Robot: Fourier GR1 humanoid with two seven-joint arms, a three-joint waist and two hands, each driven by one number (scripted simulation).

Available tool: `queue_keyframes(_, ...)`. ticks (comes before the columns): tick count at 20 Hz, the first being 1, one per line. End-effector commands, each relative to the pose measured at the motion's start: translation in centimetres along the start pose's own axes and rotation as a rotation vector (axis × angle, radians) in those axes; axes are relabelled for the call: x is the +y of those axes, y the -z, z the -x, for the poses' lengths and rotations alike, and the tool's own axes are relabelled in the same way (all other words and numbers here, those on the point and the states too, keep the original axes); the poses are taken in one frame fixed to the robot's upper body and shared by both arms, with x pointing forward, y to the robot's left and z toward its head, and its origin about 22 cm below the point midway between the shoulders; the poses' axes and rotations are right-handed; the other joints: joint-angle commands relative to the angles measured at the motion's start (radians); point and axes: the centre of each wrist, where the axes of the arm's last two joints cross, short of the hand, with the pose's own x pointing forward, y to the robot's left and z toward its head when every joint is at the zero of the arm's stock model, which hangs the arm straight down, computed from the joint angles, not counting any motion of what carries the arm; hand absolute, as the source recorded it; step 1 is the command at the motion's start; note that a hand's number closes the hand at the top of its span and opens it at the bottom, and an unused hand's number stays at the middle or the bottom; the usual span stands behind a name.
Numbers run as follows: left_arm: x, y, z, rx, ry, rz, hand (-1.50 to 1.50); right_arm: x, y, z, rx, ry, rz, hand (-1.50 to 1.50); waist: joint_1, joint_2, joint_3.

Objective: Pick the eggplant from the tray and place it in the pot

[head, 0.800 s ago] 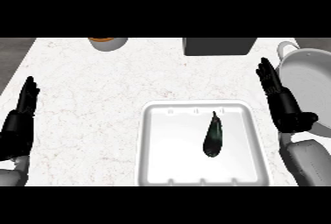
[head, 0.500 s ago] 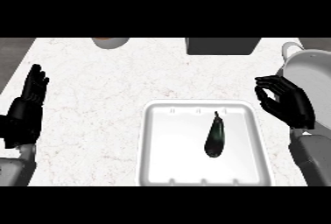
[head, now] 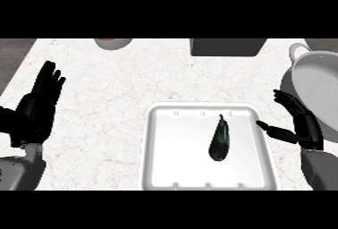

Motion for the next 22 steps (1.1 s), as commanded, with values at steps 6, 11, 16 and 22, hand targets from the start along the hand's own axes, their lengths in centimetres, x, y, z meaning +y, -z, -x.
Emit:
queue_keyframes(6, -0.4, -0.7, 0.2, 0.035, -0.01, 0.001, 0.0, -2.0, 3.0, -5.4, 0.049, -0.097, -0.282, -1.5, -0.014, -0.008, -0.003)
queue_keyframes(11, 0.0, -0.7, 0.6, 0.021, -0.008, 0.015, 0.0, -1.5, 4.9, -8.6, 0.184, -0.273, -0.577, -1.5, -0.004, -0.008, -0.005)
queue_keyframes(16, -0.7, 0.5, -0.6, 0.013, -0.017, -0.003, 0.0, 3.4, 6.5, -12.0, 0.246, -0.437, -0.751, -1.5, -0.008, -0.006, -0.004)
queue_keyframes(22, 0.7, 1.3, -1.1, 0.027, -0.009, -0.001, 0.0, 6.8, 6.0, -12.6, 0.337, -0.443, -0.852, -1.5, -0.01, -0.005, -0.002)
